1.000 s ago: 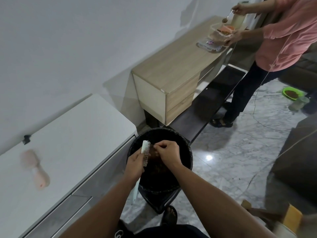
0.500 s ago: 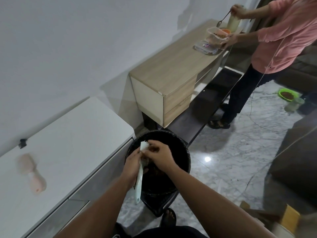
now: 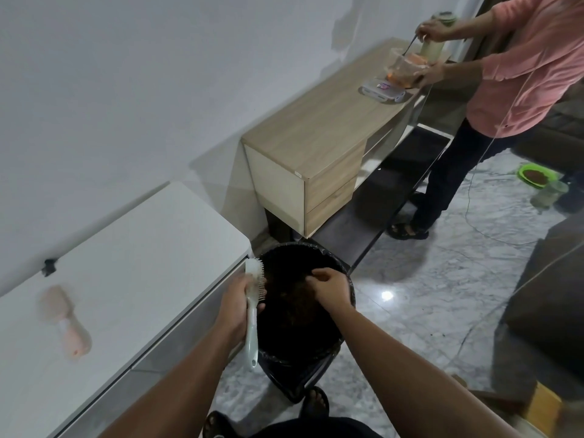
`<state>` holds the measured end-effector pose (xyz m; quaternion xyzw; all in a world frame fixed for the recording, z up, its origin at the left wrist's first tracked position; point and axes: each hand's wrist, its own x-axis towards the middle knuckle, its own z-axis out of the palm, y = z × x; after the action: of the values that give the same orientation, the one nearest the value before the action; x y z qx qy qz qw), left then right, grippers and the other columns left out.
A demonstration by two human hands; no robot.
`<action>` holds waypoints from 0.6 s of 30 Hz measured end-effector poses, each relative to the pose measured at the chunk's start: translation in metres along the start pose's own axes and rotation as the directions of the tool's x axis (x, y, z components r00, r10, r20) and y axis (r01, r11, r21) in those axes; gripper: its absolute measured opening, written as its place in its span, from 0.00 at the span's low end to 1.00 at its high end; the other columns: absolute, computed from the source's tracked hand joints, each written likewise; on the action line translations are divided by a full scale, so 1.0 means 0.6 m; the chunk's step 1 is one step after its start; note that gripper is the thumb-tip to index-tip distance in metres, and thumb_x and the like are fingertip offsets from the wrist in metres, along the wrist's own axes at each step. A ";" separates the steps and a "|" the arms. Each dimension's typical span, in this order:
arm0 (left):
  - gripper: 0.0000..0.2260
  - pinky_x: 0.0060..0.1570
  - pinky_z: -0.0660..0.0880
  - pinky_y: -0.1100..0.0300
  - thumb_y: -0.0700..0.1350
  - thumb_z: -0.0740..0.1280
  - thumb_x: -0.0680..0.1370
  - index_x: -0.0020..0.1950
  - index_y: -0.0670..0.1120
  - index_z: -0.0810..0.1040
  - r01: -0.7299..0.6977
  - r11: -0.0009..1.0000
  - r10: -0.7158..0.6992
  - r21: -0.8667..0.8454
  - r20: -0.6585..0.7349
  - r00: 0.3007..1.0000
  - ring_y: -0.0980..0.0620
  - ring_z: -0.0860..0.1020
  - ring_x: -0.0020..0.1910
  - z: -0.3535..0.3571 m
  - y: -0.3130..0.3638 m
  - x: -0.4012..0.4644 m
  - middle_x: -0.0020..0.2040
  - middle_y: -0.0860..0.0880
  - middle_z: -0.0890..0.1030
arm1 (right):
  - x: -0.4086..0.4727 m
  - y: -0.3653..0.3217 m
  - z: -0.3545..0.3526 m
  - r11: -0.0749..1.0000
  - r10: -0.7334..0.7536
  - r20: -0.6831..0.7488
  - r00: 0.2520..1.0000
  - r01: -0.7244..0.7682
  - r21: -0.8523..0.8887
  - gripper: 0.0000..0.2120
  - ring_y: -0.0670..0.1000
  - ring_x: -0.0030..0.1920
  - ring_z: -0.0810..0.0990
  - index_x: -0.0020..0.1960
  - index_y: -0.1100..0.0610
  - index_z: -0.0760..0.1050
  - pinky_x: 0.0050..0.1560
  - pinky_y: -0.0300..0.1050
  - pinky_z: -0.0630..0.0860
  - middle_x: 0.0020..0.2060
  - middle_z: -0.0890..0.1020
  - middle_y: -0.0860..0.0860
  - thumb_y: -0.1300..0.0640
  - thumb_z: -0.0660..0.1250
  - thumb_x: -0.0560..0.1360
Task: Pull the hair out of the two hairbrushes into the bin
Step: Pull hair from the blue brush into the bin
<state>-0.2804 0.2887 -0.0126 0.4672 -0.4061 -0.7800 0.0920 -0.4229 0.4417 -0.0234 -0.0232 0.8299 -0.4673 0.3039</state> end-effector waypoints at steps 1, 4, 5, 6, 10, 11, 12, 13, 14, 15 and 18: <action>0.24 0.26 0.77 0.60 0.60 0.60 0.84 0.65 0.42 0.82 0.020 1.000 -0.019 -0.008 0.033 0.999 0.50 0.83 0.36 0.007 0.001 -0.004 0.49 0.42 0.86 | -0.010 -0.014 0.021 0.997 -0.073 0.092 0.993 0.072 0.015 0.17 0.50 0.49 0.86 0.60 0.51 0.83 0.58 0.50 0.83 0.48 0.87 0.50 0.52 0.79 0.72; 0.38 0.43 0.83 0.54 0.72 0.56 0.81 0.65 0.41 0.84 0.043 0.997 -0.035 -0.059 0.139 0.990 0.43 0.88 0.49 0.034 0.002 -0.009 0.54 0.38 0.88 | -0.053 -0.053 0.074 0.964 -0.267 0.273 0.924 0.251 0.093 0.22 0.42 0.49 0.85 0.65 0.55 0.82 0.57 0.38 0.81 0.50 0.86 0.48 0.56 0.80 0.72; 0.40 0.49 0.83 0.52 0.73 0.56 0.79 0.65 0.40 0.84 0.038 0.998 -0.032 -0.042 0.138 0.990 0.41 0.87 0.54 0.035 0.000 -0.006 0.56 0.36 0.87 | -0.058 -0.055 0.084 0.954 -0.301 0.248 0.921 0.291 0.076 0.18 0.40 0.46 0.85 0.62 0.55 0.84 0.54 0.36 0.81 0.49 0.87 0.47 0.58 0.79 0.73; 0.42 0.50 0.82 0.51 0.75 0.57 0.77 0.65 0.39 0.84 0.040 0.998 -0.033 -0.044 0.152 0.988 0.40 0.87 0.53 0.037 0.002 -0.011 0.55 0.36 0.87 | -0.060 -0.055 0.089 0.952 -0.307 0.198 0.931 0.301 0.061 0.12 0.40 0.44 0.85 0.58 0.55 0.86 0.52 0.36 0.82 0.46 0.88 0.47 0.59 0.77 0.74; 0.43 0.32 0.73 0.58 0.81 0.60 0.71 0.64 0.47 0.87 0.030 0.997 -0.036 0.071 0.084 0.996 0.48 0.83 0.38 0.020 -0.009 -0.009 0.49 0.41 0.88 | -0.046 -0.042 0.071 0.960 -0.265 0.125 0.956 0.274 -0.062 0.05 0.43 0.42 0.86 0.47 0.53 0.88 0.49 0.37 0.83 0.41 0.89 0.46 0.60 0.73 0.76; 0.41 0.31 0.73 0.58 0.81 0.60 0.71 0.63 0.49 0.87 0.035 0.997 -0.041 0.073 0.072 0.997 0.48 0.84 0.40 0.015 -0.012 -0.004 0.51 0.42 0.88 | -0.039 -0.034 0.062 0.968 -0.223 0.102 0.969 0.233 -0.098 0.05 0.43 0.42 0.86 0.46 0.52 0.88 0.50 0.39 0.83 0.41 0.88 0.46 0.59 0.73 0.76; 0.40 0.30 0.73 0.59 0.80 0.61 0.72 0.64 0.50 0.87 0.046 0.997 -0.051 0.063 0.082 0.995 0.49 0.84 0.40 0.014 -0.009 -0.008 0.53 0.43 0.88 | -0.027 -0.022 0.052 0.980 -0.160 0.070 0.985 0.167 -0.109 0.06 0.45 0.41 0.86 0.44 0.51 0.88 0.50 0.43 0.85 0.39 0.88 0.46 0.59 0.73 0.75; 0.38 0.27 0.73 0.60 0.78 0.63 0.73 0.66 0.48 0.85 0.062 0.996 -0.067 0.059 0.091 0.994 0.50 0.83 0.37 0.011 -0.008 -0.007 0.52 0.44 0.87 | -0.016 -0.008 0.039 0.989 -0.088 0.028 0.996 0.091 -0.112 0.08 0.47 0.39 0.86 0.42 0.50 0.87 0.49 0.48 0.86 0.37 0.88 0.47 0.60 0.72 0.74; 0.35 0.25 0.72 0.60 0.73 0.66 0.76 0.69 0.46 0.83 0.078 0.996 -0.081 0.034 0.084 0.993 0.51 0.81 0.33 0.011 -0.006 -0.010 0.50 0.45 0.85 | -0.004 0.008 0.027 0.993 -0.025 -0.010 1.000 0.024 -0.114 0.10 0.49 0.38 0.87 0.39 0.48 0.86 0.47 0.51 0.87 0.36 0.87 0.48 0.61 0.70 0.73; 0.30 0.23 0.72 0.60 0.64 0.69 0.79 0.71 0.43 0.81 0.087 0.996 -0.088 0.015 0.055 0.995 0.51 0.79 0.30 0.007 -0.007 -0.006 0.48 0.44 0.83 | 0.007 0.023 0.013 0.993 0.023 -0.051 0.998 -0.029 -0.114 0.11 0.51 0.37 0.87 0.37 0.47 0.85 0.45 0.53 0.87 0.34 0.87 0.48 0.61 0.69 0.72; 0.20 0.30 0.81 0.56 0.39 0.64 0.83 0.75 0.44 0.74 0.051 0.998 -0.053 -0.026 -0.051 0.997 0.45 0.83 0.44 -0.005 -0.005 -0.002 0.59 0.41 0.82 | 0.015 0.032 -0.015 0.992 0.089 -0.140 0.986 -0.101 -0.079 0.11 0.51 0.37 0.86 0.40 0.50 0.86 0.43 0.53 0.87 0.35 0.87 0.49 0.62 0.67 0.74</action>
<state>-0.2763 0.2895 -0.0148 0.4965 -0.3817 -0.7746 0.0879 -0.4299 0.4566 -0.0396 0.0354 0.8683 -0.4166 0.2670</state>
